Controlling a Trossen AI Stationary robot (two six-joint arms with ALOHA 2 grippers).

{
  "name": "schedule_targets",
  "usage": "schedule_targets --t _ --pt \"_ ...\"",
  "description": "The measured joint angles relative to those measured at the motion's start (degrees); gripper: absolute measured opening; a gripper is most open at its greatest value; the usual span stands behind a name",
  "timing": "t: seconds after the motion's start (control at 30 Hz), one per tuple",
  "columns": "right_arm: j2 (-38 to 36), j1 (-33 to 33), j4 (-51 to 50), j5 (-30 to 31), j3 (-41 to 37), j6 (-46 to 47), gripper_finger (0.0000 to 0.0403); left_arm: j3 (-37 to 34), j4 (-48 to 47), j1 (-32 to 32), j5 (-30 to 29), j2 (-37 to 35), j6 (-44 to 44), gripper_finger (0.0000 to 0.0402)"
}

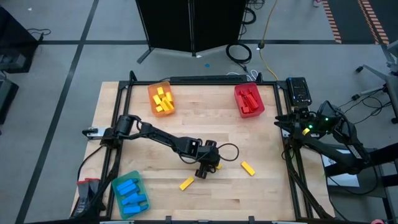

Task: Sort blocks
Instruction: Put the yellow block into the orange transparent bin

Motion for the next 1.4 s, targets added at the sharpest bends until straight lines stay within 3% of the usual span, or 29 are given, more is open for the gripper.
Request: schedule_targets --t 0.23,0.6,0.9,1.03,1.23,1.4 --pt "0.0 0.0 0.0 0.1 0.0 0.0 0.0249 0.0 -0.4 -0.1 0.3 0.1 0.0 0.0110" --pt "0.0 0.0 0.0 0.2 0.0 0.2 0.0249 2.9 -5.0 0.0 -1.1 -0.1 -6.1 0.0110" --pt "0.0 0.0 0.1 0.4 0.0 0.4 0.0249 15.5 -19.2 1.5 -17.8 -2.1 -6.1 0.0110" --pt "0.0 0.0 0.1 0.4 0.0 0.4 0.0249 16.9 -24.6 4.1 -20.2 -3.8 -8.9 0.0110" --pt "0.0 0.0 0.1 0.3 0.0 0.4 0.0249 16.9 -35.1 10.0 -20.3 -5.5 -19.8 0.0110" --pt "0.0 0.0 0.1 0.2 0.0 0.1 0.0249 16.0 -43.6 15.1 -23.5 -7.1 -21.0 0.0110"
